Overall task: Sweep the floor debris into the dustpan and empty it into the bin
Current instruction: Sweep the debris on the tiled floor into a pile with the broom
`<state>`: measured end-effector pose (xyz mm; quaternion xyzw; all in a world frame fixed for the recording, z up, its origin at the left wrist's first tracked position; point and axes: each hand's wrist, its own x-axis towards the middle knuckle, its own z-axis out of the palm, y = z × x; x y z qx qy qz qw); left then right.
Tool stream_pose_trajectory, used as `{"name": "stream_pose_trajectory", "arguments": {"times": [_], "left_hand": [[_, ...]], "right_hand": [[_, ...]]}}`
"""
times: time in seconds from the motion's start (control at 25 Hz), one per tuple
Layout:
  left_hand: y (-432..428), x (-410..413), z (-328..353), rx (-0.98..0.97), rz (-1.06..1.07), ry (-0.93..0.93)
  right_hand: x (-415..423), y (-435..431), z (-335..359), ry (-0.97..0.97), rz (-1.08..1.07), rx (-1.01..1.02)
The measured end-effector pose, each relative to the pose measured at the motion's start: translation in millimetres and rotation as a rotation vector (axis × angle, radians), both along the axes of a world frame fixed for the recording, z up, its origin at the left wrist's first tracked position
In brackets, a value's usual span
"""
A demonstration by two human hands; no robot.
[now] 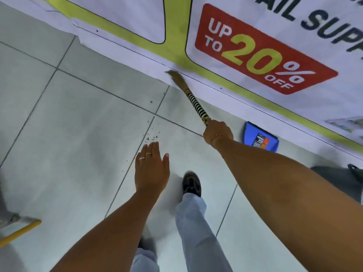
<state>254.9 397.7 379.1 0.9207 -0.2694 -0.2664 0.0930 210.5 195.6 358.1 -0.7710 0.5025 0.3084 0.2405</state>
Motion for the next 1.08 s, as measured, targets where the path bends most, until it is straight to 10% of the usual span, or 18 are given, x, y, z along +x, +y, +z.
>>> {"name": "stream_pose_trajectory", "arguments": {"times": [1.08], "left_hand": [[-37, -17, 3, 0.175, 0.014, 0.052]], "right_hand": [[-98, 16, -17, 0.162, 0.688, 0.002]]}}
